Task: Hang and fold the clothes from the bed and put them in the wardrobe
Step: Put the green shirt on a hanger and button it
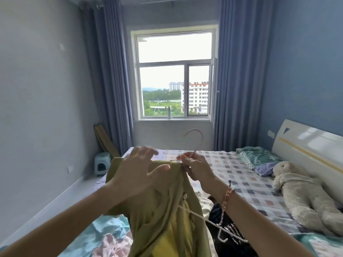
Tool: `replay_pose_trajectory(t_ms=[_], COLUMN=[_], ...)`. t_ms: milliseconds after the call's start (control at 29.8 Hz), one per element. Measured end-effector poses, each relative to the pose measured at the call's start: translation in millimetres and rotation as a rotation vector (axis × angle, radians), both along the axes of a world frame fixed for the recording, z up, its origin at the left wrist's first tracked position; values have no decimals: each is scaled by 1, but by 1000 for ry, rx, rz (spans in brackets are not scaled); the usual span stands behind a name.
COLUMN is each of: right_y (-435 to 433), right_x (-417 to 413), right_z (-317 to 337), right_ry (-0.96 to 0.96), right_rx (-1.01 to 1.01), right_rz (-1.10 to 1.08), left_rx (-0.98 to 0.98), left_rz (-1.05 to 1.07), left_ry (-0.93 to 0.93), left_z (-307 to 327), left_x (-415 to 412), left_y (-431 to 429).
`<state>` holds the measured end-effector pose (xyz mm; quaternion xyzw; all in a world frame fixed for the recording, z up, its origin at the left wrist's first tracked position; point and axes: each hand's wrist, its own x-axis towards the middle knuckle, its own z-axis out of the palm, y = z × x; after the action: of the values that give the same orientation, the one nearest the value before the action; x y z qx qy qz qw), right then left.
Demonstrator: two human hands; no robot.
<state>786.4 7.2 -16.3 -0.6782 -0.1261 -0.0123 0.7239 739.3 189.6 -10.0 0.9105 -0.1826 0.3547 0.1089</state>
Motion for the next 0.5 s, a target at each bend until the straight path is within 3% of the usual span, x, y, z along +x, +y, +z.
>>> replay_pose_trajectory(t_ms=[101,201,336,369,436,504], right_y=[21,23,-3,-4,14,41], right_x=[-11,-7,-6,-17,-40,-45], right_z=[1,-14,-66,-89,-133,-156], right_ry=[-79,-225,-436,-448,-351,-177], right_rx=[-28,-142,-348,-398,-501,-746], right_rz=[81,37,-659,-682,-439,-235], left_rx=[-13,156,59,-7,-170,-296], left_rz=[-98,-129,-35,-36,-82,-159], left_ry=[404,491,392,349,342,354], left_z=[6,-2,-1,0,1,6], left_x=[30,48,59,60,59,55], left_y=[-3,3,42,51,60,61])
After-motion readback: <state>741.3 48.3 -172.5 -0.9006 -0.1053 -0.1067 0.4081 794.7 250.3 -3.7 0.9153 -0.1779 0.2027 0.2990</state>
